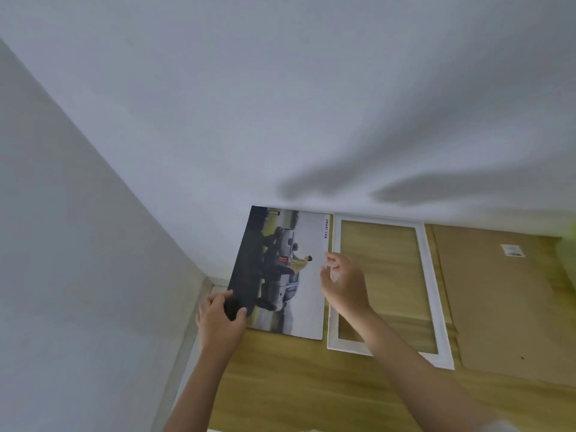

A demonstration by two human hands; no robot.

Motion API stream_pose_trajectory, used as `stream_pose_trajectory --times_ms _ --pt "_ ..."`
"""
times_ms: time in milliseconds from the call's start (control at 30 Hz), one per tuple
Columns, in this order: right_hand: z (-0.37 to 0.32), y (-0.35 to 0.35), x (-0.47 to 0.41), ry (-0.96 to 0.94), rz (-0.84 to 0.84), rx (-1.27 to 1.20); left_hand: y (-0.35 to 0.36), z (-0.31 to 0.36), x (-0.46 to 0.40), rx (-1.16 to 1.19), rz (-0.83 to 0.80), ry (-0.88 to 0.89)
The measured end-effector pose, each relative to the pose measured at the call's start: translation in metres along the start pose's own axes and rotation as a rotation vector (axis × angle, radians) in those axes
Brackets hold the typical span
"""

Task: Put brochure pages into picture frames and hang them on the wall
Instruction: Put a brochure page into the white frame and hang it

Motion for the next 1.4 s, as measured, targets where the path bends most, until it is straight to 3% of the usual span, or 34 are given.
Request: stream_pose_trajectory --times_ms 333,533,733,933,1133,1400 --pt "-0.023 0.024 -0.107 0.021 -0.178 0.685 -0.002 -0.021 -0.033 0.001 -0.133 -0.02" --pt "-0.02 0.031 -0.117 0.051 -0.219 0.763 -0.001 -0.024 -0.043 0.008 -0.146 -0.035" --pt "-0.023 0.037 -0.114 0.081 -0.163 0.646 -0.001 -0.024 -0.044 0.035 -0.157 -0.035" --pt "-0.033 0.027 -0.103 0.298 -0.053 0.11 -0.005 -0.021 -0.041 0.028 -0.13 -0.027" --pt "-0.042 0.02 -0.09 0.104 0.127 -0.071 -0.015 -0.012 -0.032 0.05 -0.097 0.027" --pt "-0.045 -0.029 -0.087 0.073 0.285 -0.167 -0.026 0.02 -0.006 0.15 -0.043 0.12"
Point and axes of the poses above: each hand's wrist, its own x-axis away from the middle knuckle, its own y-axis out of the palm, z = x × y, the point moved 1 cm from there along -x, towards the middle knuckle, and after that the axes turned 2 degrees about x, right-handed, at the moved point
